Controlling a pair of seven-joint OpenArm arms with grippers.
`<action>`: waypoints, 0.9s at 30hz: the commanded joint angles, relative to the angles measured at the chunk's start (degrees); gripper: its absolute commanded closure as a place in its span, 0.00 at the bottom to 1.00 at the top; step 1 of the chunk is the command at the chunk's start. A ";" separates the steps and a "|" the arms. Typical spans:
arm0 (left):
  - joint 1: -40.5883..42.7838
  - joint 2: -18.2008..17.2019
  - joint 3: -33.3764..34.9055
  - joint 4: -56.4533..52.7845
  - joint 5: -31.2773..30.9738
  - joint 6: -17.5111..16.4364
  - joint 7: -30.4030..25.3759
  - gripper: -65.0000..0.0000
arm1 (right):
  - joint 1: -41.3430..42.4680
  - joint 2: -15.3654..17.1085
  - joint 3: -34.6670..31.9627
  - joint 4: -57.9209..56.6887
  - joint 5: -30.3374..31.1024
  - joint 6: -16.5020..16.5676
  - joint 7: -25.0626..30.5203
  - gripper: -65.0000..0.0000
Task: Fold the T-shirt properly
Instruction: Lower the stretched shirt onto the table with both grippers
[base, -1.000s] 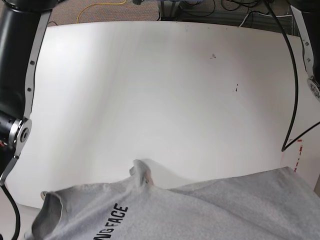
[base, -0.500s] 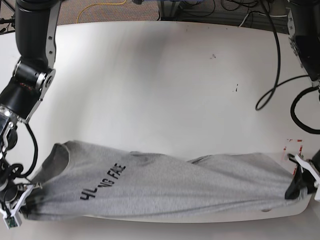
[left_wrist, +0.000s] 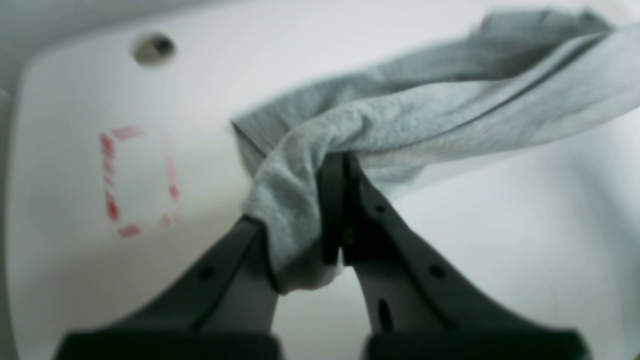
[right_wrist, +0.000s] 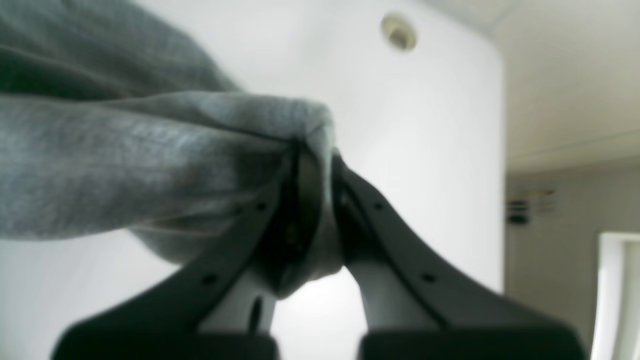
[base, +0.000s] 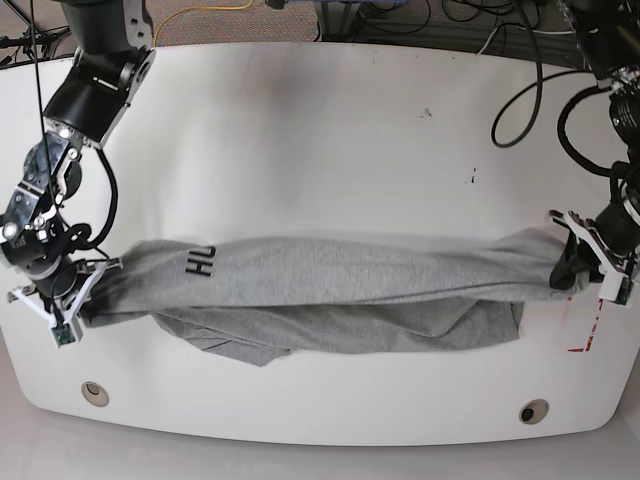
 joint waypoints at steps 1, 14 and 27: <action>3.34 -1.18 -2.14 1.07 -0.91 0.03 -1.79 1.00 | -3.31 -0.19 0.24 3.93 0.31 -0.38 1.60 1.00; 17.76 -1.26 -5.57 1.07 -0.47 0.03 -1.79 1.00 | -18.08 -2.65 0.86 9.12 0.22 -0.38 1.60 1.00; 17.32 -1.18 -8.91 1.16 -0.73 0.03 -1.88 1.00 | -19.84 -2.56 0.95 9.20 0.22 -0.38 1.60 1.00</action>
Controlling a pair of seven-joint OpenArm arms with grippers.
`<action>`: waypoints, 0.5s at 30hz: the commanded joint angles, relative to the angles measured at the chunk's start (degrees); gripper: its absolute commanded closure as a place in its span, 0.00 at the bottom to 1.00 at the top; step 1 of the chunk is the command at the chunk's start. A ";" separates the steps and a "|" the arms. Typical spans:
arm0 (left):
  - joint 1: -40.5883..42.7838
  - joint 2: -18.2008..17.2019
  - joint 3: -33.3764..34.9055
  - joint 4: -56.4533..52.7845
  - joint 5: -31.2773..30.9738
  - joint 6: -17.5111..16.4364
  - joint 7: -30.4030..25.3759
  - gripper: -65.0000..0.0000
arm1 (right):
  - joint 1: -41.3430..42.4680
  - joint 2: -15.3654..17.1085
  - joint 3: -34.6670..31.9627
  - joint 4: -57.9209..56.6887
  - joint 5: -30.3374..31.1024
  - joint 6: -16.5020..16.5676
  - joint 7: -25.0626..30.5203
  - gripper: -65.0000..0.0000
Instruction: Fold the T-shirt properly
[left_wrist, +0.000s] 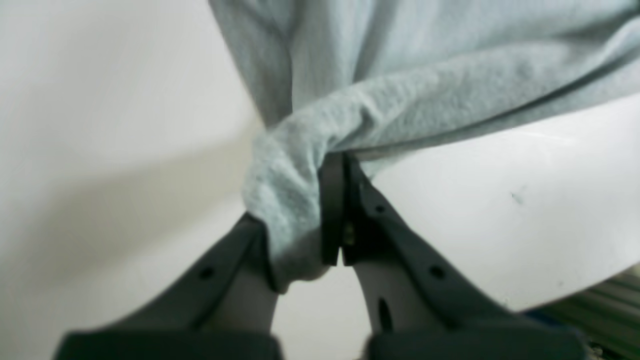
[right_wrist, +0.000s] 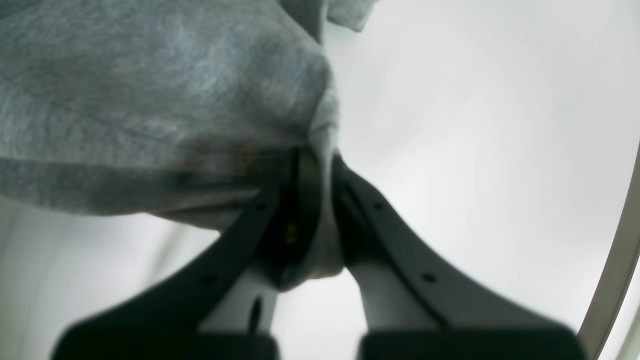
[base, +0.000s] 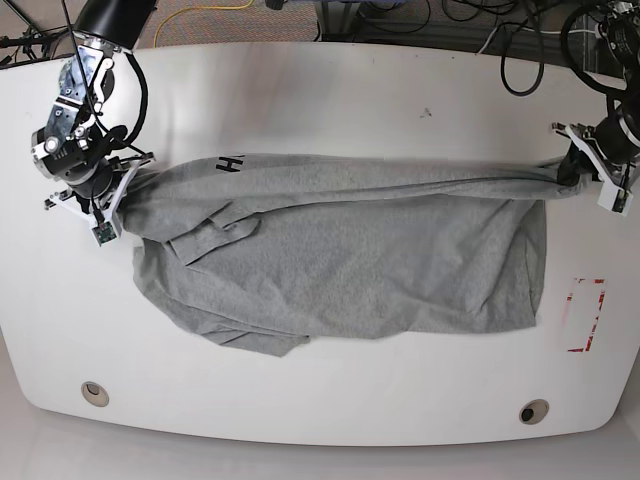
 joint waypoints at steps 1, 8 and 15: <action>-4.68 -1.24 -1.09 1.24 -0.64 0.24 -1.64 1.00 | 3.51 1.20 0.33 1.29 0.16 -0.32 1.14 1.00; -18.48 -0.98 0.32 1.16 -0.47 0.60 -1.46 1.00 | 12.13 2.52 0.07 0.77 -0.28 -0.32 1.14 1.00; -32.37 -0.98 7.35 0.72 -0.38 0.68 -1.37 1.00 | 22.50 4.98 -3.80 -3.19 -0.37 -0.32 1.14 1.00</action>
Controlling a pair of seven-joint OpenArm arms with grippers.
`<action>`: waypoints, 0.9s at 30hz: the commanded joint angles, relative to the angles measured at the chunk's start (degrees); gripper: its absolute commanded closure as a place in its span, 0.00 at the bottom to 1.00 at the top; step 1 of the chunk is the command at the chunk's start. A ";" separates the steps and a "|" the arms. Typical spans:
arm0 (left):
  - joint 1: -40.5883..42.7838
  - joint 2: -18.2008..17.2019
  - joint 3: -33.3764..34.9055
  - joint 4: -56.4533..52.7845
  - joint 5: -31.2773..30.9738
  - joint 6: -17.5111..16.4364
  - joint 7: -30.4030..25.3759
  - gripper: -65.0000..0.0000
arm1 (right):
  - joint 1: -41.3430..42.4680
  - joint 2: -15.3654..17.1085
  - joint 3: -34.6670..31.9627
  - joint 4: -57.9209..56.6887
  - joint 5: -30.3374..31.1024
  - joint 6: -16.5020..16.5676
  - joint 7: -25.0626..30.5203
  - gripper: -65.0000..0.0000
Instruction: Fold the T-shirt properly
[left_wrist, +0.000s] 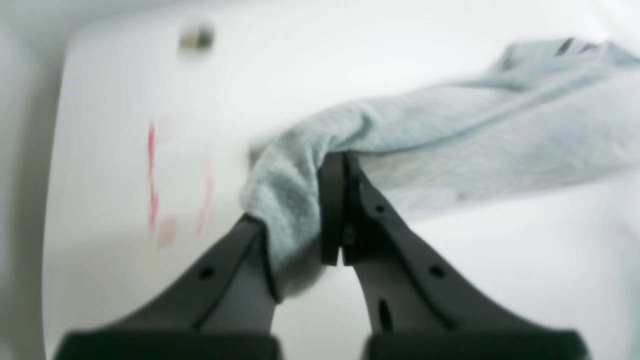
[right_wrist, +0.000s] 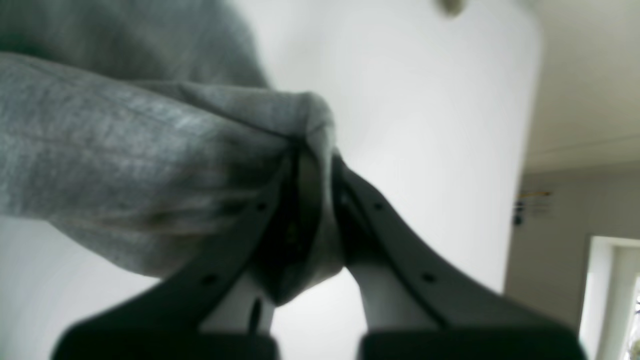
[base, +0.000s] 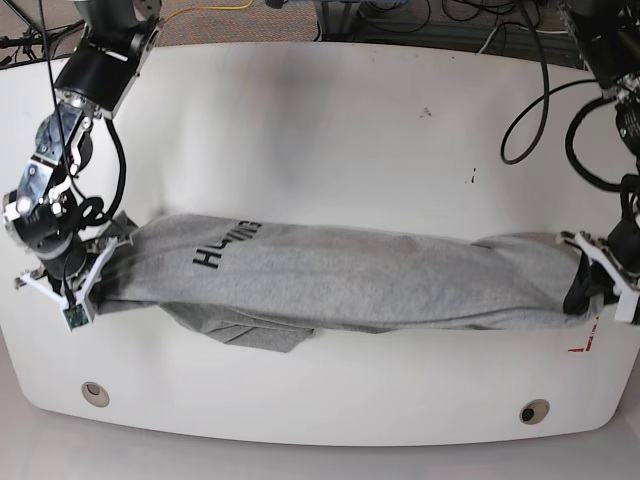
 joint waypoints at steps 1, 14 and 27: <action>-5.25 -1.15 0.64 0.78 -0.90 0.05 -1.96 1.00 | 6.75 2.45 -2.03 -1.69 0.13 -0.29 0.88 1.00; -28.46 -1.06 7.24 -5.28 4.11 0.14 -1.96 1.00 | 28.90 8.78 -10.91 -11.53 0.13 -0.29 0.88 1.00; -45.78 -1.06 12.51 -8.45 4.20 0.14 -1.96 1.00 | 48.51 12.56 -20.49 -14.52 0.13 -0.29 -2.19 1.00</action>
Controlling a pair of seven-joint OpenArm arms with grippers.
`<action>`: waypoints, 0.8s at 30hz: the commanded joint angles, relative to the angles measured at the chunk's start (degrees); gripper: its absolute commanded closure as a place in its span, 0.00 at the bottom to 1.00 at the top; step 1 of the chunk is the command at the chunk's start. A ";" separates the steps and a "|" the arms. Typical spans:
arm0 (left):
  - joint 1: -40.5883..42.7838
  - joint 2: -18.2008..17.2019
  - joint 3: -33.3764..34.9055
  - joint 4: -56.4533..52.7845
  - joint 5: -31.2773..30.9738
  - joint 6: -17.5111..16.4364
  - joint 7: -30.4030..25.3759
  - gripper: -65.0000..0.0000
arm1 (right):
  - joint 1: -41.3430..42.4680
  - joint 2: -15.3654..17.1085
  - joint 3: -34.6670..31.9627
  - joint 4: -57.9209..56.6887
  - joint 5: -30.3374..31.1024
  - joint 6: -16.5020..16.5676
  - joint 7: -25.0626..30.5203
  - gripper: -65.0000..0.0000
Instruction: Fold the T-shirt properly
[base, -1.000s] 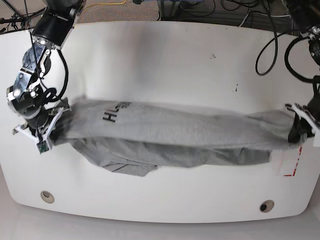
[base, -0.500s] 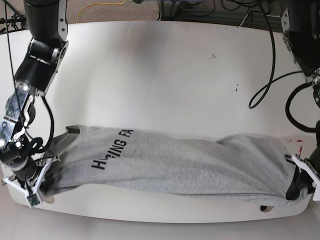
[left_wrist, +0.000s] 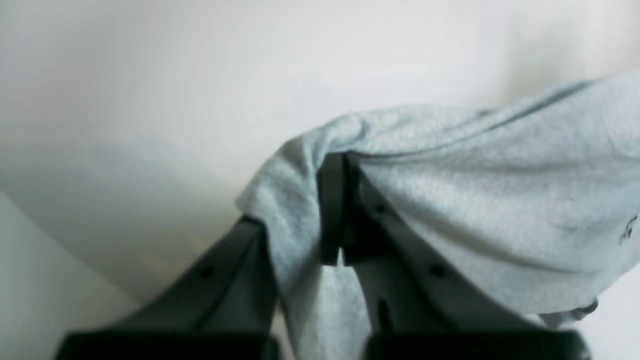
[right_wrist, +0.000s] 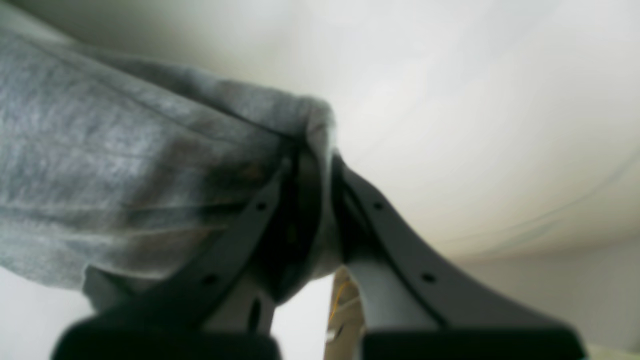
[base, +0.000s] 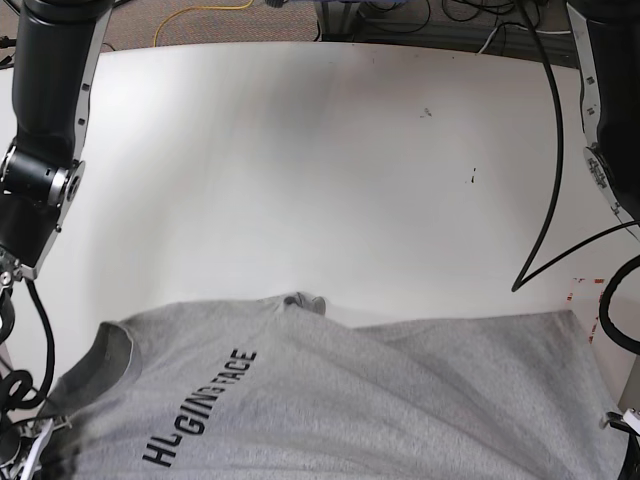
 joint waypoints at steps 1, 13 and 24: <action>-4.01 -0.65 1.04 0.47 -0.48 0.07 -1.87 1.00 | 6.11 1.76 -2.66 0.63 -0.07 -0.42 0.41 1.00; -1.99 1.37 2.45 0.56 -0.48 -0.02 -2.05 1.00 | 8.48 2.38 -4.16 1.86 0.11 -0.42 -1.62 1.00; -1.64 1.64 2.36 0.38 -0.48 -0.02 -2.23 1.00 | 9.80 2.11 -4.42 1.68 0.02 -0.42 -1.62 1.00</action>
